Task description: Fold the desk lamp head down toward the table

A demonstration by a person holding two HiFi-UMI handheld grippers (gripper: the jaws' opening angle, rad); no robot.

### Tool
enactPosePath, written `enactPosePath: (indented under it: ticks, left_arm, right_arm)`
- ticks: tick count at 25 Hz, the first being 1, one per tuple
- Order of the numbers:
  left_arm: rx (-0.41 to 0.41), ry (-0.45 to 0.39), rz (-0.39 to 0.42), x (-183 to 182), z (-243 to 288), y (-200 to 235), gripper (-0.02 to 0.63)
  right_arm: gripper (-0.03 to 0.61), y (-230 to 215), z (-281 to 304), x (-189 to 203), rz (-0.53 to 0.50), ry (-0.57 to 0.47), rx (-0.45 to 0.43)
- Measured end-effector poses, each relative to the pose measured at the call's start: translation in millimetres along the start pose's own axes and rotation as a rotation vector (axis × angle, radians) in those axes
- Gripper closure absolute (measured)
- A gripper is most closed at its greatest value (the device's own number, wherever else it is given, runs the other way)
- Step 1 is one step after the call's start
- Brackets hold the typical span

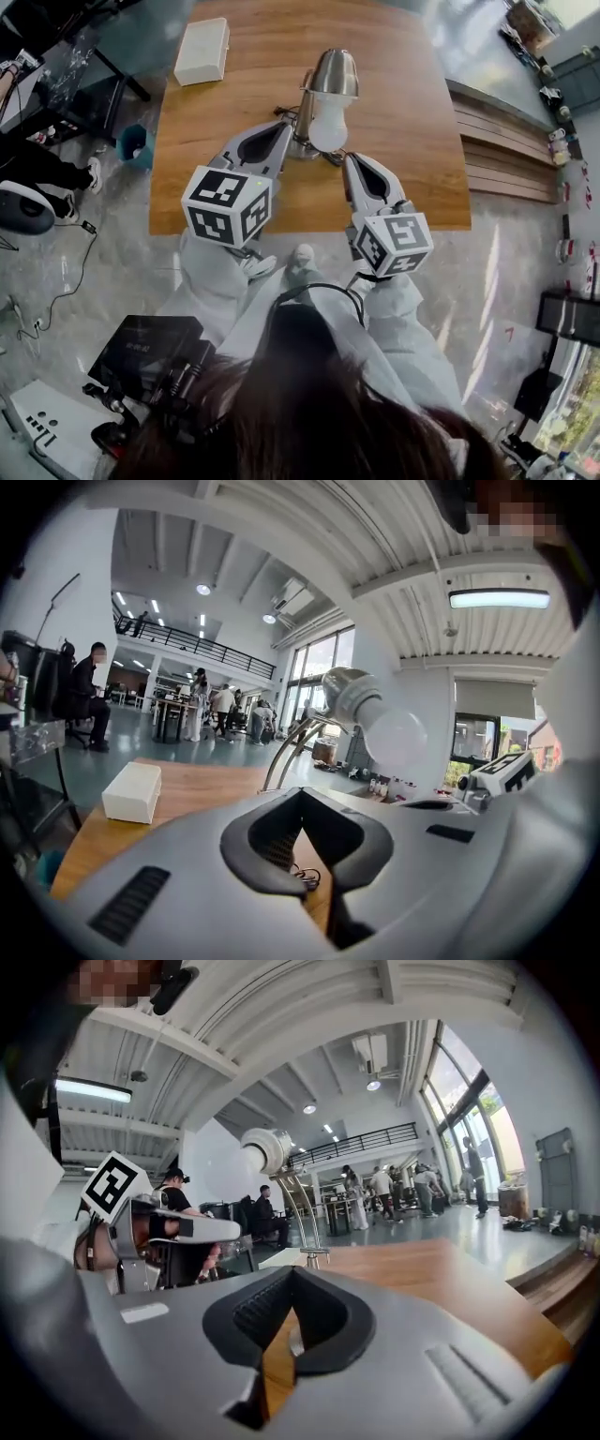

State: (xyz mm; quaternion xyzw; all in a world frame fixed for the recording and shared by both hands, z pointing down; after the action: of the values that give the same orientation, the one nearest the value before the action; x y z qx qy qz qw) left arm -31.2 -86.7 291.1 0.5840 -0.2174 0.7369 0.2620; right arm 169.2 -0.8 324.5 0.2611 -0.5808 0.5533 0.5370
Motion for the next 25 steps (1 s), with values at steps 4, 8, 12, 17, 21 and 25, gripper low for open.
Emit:
enactPosePath:
  ticks: [4, 8, 12, 17, 21, 25]
  left_arm:
    - [-0.004, 0.015, -0.049, -1.6, 22.6, 21.4, 0.611]
    - [0.084, 0.064, -0.073, 3.3, 38.8, 35.5, 0.611]
    - [0.200, 0.044, -0.180, 1.0, 52.6, 56.6, 0.609]
    - [0.366, 0.016, -0.340, 1.4, 72.6, 89.2, 0.595]
    - [0.540, 0.046, -0.571, 14.1, 104.5, 115.9, 0.451]
    - [0.619, 0.123, -0.750, 24.7, 112.4, 117.4, 0.429]
  right_arm:
    - [0.577, -29.4, 41.9, -8.6, -0.013, 0.051, -0.068]
    - [0.575, -45.9, 82.7, -4.2, -0.017, 0.095, -0.172]
    - [0.567, -57.5, 112.2, -1.7, -0.040, 0.125, -0.257]
    - [0.514, -65.2, 148.9, 1.1, -0.092, 0.192, -0.409]
    - [0.461, -82.9, 184.9, 1.9, -0.119, 0.235, -0.495]
    - [0.444, -79.2, 187.7, -2.1, -0.156, 0.261, -0.581]
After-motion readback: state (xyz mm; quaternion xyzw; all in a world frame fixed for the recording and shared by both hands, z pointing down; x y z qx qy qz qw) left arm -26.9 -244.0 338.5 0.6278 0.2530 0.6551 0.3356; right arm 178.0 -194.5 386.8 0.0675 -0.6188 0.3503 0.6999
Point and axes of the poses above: the fingertips, and each gripper's own axes: z forward along the fingers, y to its left, x out of its underside, the point moved 10 cm from there along -z, backward along the fingers, and after that the axes turned 13 degrees about z, right-handed, at the moved point
